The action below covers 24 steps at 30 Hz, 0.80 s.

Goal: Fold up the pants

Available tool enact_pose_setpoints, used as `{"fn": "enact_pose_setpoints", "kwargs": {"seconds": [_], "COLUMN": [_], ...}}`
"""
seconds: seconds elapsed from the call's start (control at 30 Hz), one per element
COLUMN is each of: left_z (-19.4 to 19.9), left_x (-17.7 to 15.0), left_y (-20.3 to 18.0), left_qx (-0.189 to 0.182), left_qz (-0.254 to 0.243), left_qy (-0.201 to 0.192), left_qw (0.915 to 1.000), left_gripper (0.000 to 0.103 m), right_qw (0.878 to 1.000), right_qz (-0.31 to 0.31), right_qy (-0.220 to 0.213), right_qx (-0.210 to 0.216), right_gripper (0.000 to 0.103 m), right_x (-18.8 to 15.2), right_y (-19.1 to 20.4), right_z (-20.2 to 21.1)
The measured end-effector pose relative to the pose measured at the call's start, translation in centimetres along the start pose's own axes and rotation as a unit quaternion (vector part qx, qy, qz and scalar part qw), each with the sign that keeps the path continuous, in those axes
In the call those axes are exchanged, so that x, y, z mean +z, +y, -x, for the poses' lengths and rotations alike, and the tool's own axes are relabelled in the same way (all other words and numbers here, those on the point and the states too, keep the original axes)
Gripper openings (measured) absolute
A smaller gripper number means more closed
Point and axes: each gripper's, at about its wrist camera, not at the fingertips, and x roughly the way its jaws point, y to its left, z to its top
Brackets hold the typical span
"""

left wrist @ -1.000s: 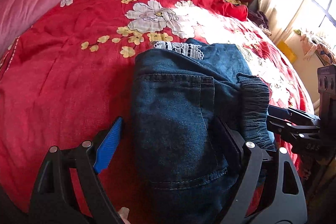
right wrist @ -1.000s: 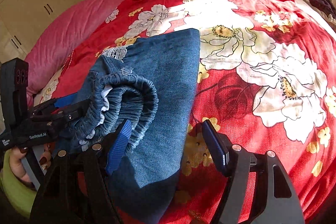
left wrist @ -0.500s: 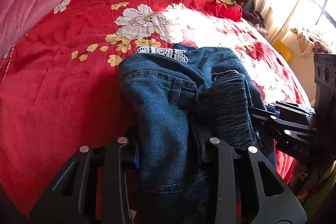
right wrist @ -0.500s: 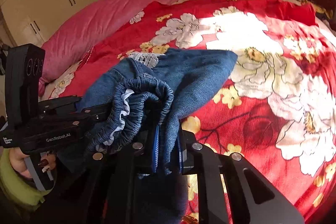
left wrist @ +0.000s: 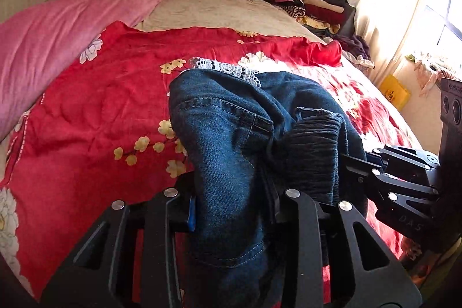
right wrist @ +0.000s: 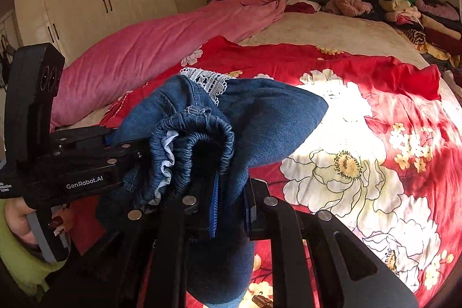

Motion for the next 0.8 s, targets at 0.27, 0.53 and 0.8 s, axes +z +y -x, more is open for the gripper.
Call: {"fn": "enact_pose_setpoints", "kwargs": {"seconds": [0.27, 0.53, 0.8], "left_z": [-2.6, -4.2, -4.0], "left_x": [-0.9, -2.1, -2.2], "left_y": [0.2, 0.5, 0.6], "left_qx": [0.01, 0.024, 0.022], "left_qz": [-0.001, -0.009, -0.005], "left_qy": [0.024, 0.039, 0.04], "left_qw": [0.9997, 0.9989, 0.9989], "left_gripper": [0.028, 0.038, 0.039], "right_qw": [0.999, 0.994, 0.992], "right_qz": [-0.015, -0.059, -0.064], "right_qy": [0.037, 0.08, 0.065], "right_qx": [-0.029, -0.055, -0.083], "right_gripper": [0.017, 0.041, 0.057], "right_x": [-1.1, -3.0, -3.6], "right_y": [-1.3, -3.8, -3.6], "right_z": [-2.8, -4.9, -4.1]}}
